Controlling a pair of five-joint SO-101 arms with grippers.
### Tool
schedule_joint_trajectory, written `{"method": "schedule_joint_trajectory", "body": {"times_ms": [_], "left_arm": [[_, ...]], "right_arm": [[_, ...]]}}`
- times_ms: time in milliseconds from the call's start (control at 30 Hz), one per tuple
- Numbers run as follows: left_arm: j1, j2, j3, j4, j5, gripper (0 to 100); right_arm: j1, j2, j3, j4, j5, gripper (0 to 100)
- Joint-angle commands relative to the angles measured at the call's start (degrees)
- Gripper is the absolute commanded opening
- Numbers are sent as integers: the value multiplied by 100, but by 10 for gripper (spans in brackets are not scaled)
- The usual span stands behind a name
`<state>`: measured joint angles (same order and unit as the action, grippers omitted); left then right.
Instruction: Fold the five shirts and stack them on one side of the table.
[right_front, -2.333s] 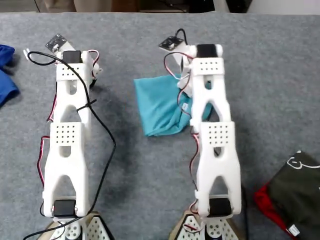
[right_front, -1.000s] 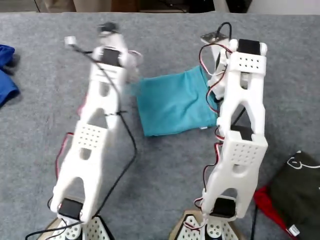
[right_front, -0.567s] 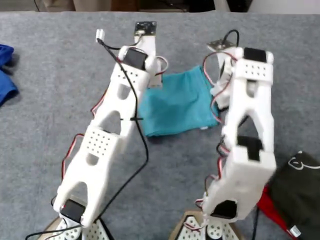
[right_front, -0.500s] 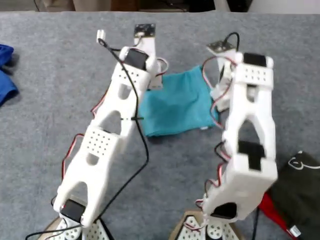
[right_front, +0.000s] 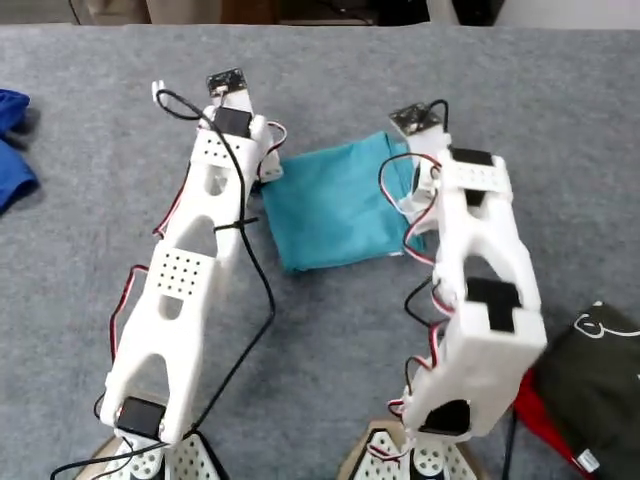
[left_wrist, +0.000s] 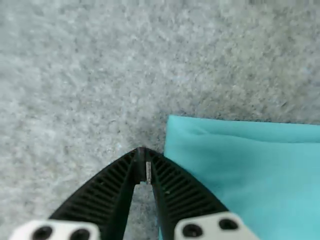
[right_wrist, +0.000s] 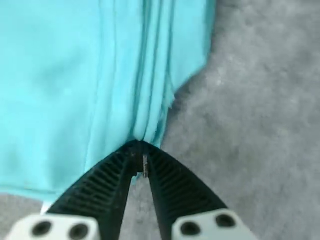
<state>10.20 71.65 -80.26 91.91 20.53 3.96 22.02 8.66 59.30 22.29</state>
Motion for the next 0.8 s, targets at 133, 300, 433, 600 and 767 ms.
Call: {"method": "schedule_joint_trajectory", "body": {"times_ms": [133,300,433,600,767], "left_arm": [[0,-84,-70,-70,35,19],[-79,-84,-141,-70,26,19],[-264,-84,-607,114,26,19],[-466,-40,-1503,457,26,19],[-826,-31,-1547,360,18,19]], "right_arm": [[84,760,-1429,738,114,5],[-22,418,-2448,1538,105,5],[-66,-4,-3204,2338,97,5],[-57,-303,-3380,3130,-281,5],[110,-567,-3310,3736,-387,5]]}}
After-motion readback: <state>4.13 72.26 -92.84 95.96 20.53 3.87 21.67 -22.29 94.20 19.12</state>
